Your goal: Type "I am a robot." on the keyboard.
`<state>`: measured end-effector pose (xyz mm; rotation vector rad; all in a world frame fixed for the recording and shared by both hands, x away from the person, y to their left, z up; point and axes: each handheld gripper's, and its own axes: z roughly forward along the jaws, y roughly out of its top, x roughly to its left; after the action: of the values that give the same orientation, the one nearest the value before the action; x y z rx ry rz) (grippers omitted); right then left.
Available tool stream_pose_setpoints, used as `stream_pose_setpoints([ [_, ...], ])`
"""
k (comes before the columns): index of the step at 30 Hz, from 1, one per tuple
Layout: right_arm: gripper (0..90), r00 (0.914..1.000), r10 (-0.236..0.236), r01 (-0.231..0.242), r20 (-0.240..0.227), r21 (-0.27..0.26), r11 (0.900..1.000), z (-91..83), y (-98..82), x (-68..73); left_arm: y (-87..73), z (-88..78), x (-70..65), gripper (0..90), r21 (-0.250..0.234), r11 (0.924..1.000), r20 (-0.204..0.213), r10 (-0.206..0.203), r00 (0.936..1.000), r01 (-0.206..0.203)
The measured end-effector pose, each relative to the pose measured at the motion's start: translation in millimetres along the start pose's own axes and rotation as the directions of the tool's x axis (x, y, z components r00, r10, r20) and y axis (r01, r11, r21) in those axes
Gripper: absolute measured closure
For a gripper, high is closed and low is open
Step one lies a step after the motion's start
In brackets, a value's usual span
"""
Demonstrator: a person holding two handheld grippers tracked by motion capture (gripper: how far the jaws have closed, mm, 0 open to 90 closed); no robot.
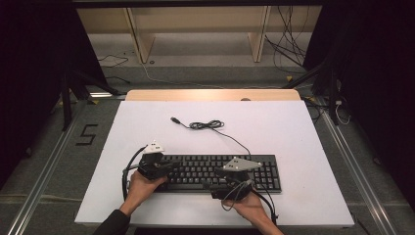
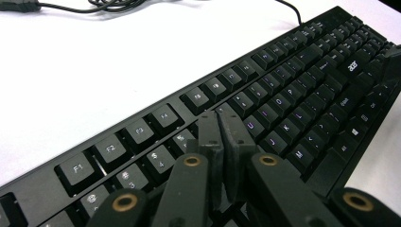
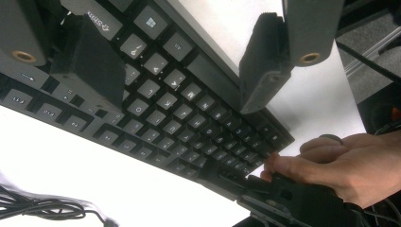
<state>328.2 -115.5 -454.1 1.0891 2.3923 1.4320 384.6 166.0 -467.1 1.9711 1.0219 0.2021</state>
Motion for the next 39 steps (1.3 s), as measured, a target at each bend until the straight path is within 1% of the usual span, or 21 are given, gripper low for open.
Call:
stream_pose_setpoints([
  [3,33.3,1.0000,-0.001,0.001,0.000,0.001,1.000,0.2,-0.1,-0.1,-0.4,-0.1,0.2,85.7,-0.001,1.0000,0.004,-0.007,1.0000,0.007],
  [7,33.1,1.0000,-0.001,0.001,0.000,0.001,1.000,0.4,-0.1,-0.2,-0.6,-1.4,0.4,82.8,-0.002,1.0000,0.008,-0.003,1.0000,0.003],
  [11,32.9,1.0000,-0.002,0.002,0.000,0.001,1.000,0.2,-0.1,-0.3,-0.9,-4.7,1.4,75.4,-0.011,0.9998,0.009,-0.019,0.9998,0.019],
  [12,32.9,1.0000,-0.001,0.001,0.000,0.001,1.000,0.3,-0.1,-0.3,-1.1,-5.9,2.1,74.5,-0.013,0.9998,0.009,-0.017,0.9998,0.017],
  [14,32.9,1.0000,-0.002,0.002,0.001,0.001,1.000,0.4,-0.1,-0.3,-1.5,-8.3,3.0,72.1,-0.020,0.9995,0.007,-0.026,0.9996,0.026],
  [16,32.9,1.0000,-0.001,0.001,0.001,0.001,1.000,0.5,0.0,-0.3,-2.0,-11.0,3.9,68.5,-0.028,0.9989,0.014,-0.037,0.9992,0.038],
  [17,32.9,1.0000,-0.001,0.001,0.002,0.001,1.000,0.6,0.1,-0.4,-2.2,-12.4,4.8,66.8,-0.030,0.9990,0.015,-0.034,0.9993,0.034],
  [20,33.0,1.0000,-0.001,0.001,0.004,0.001,1.000,0.7,0.3,-0.9,-3.6,-16.2,5.7,61.6,-0.035,0.9985,0.020,-0.042,0.9989,0.043],
  [21,33.1,1.0000,-0.002,0.002,0.005,0.001,1.000,0.8,0.4,-1.2,-4.5,-17.1,5.8,59.1,-0.041,0.9978,0.020,-0.051,0.9985,0.052],
  [23,33.3,1.0000,0.001,-0.001,0.008,0.001,1.000,1.1,0.5,-1.6,-6.5,-20.0,6.9,56.8,-0.044,0.9976,0.024,-0.053,0.9983,0.054],
  [24,33.5,0.9999,0.001,-0.001,0.011,0.002,1.000,1.3,0.6,-1.9,-7.7,-21.0,6.8,55.7,-0.051,0.9965,0.028,-0.065,0.9975,0.066],
  [26,34.4,0.9999,0.000,0.000,0.016,0.005,1.000,2.1,0.6,-2.6,-9.5,-23.9,7.1,52.3,-0.054,0.9958,0.032,-0.073,0.9968,0.074],
  [29,38.4,0.9994,0.000,0.000,0.035,0.015,1.000,3.9,0.7,-4.0,-12.2,-28.1,6.8,48.1,-0.071,0.9947,0.040,-0.071,0.9966,0.074],
  [31,43.4,0.9987,0.006,-0.007,0.051,0.027,1.000,5.2,0.6,-5.3,-13.6,-31.2,6.3,45.2,-0.083,0.9934,0.044,-0.076,0.9961,0.080],
  [36,56.9,0.9985,0.012,-0.014,0.054,0.036,0.999,8.1,0.6,-8.2,-17.4,-38.1,6.3,40.6,-0.104,0.9913,0.055,-0.076,0.9956,0.081],
  [37,59.4,0.9986,0.008,-0.010,0.052,0.037,0.999,8.8,0.6,-8.4,-18.6,-39.0,6.0,39.7,-0.107,0.9903,0.058,-0.082,0.9949,0.088],
  [39,64.8,0.9987,0.002,-0.004,0.051,0.041,0.999,10.2,0.6,-8.4,-20.8,-41.0,6.2,38.8,-0.114,0.9897,0.056,-0.082,0.9951,0.087],
])
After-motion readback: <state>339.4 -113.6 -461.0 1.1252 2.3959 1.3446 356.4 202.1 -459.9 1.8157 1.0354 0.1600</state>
